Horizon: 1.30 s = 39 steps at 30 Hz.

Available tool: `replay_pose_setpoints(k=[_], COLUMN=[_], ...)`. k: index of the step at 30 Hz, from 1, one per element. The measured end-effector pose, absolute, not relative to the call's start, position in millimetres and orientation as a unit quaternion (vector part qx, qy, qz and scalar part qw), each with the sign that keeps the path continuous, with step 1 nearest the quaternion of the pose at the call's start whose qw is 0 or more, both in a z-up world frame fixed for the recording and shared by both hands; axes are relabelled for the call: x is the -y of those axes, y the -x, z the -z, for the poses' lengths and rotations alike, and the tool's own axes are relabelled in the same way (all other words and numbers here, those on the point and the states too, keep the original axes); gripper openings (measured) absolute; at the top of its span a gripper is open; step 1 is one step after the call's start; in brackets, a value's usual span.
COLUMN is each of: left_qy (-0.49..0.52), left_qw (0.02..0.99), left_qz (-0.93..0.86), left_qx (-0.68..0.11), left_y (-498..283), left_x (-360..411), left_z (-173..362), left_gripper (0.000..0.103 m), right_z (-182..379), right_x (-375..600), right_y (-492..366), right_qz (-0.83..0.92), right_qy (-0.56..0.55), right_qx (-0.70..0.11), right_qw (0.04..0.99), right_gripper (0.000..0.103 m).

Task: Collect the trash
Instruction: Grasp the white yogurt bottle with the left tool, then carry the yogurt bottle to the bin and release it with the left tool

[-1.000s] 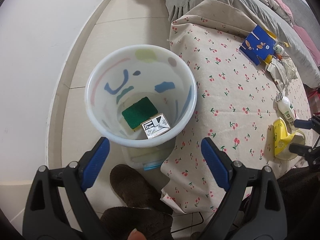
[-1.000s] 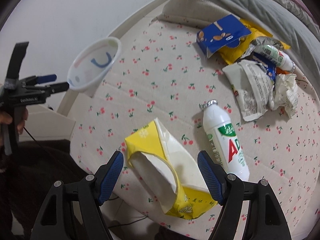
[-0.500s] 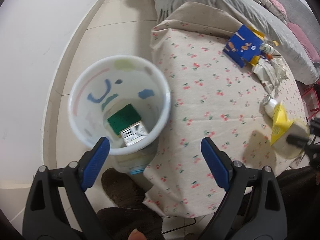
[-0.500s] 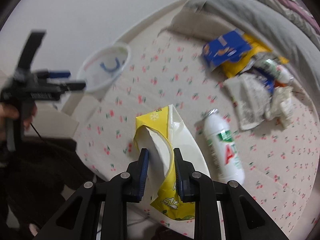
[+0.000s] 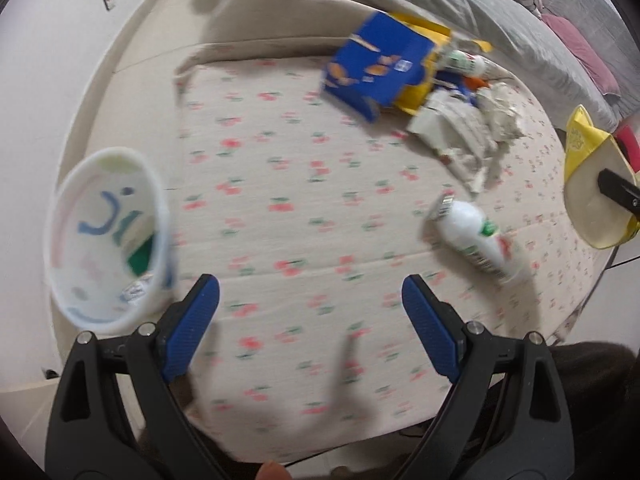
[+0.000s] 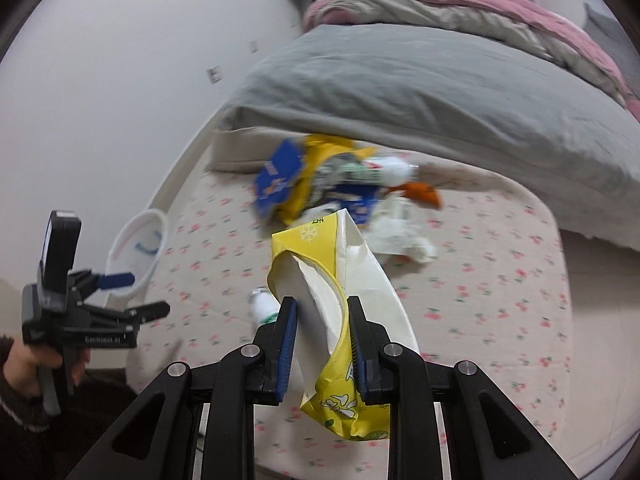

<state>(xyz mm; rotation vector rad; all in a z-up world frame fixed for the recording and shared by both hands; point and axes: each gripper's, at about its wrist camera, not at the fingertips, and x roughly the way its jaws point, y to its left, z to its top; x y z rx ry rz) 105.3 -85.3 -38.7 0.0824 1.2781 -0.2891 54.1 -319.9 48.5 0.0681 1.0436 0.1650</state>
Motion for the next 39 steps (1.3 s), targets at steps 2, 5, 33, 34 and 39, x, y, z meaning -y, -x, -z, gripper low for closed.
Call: replay_pose_setpoints(k=[2, 5, 33, 34, 39], left_qy=[-0.028, -0.005, 0.078, 0.075, 0.061], left_qw=[0.787, 0.776, 0.761, 0.764, 0.777], left_qz=[0.138, 0.148, 0.186, 0.189, 0.196], left_qx=[-0.601, -0.613, -0.616, -0.613, -0.595], left_y=[-106, -107, -109, -110, -109], left_x=[102, 126, 170, 164, 152], left_z=[42, 48, 66, 64, 56], left_gripper=[0.092, 0.092, 0.044, 0.044, 0.044], right_z=[-47, -42, -12, -11, -9], right_x=[331, 344, 380, 378, 371], right_y=[-56, -61, -76, -76, -78], right_qz=[-0.066, -0.054, -0.01, -0.012, -0.02], right_qy=[-0.038, -0.048, -0.083, -0.083, -0.081], right_qx=[-0.5, -0.504, -0.536, -0.537, -0.541], right_qw=[0.863, 0.861, 0.84, 0.84, 0.837], right_gripper=[0.025, 0.026, 0.026, 0.026, 0.026])
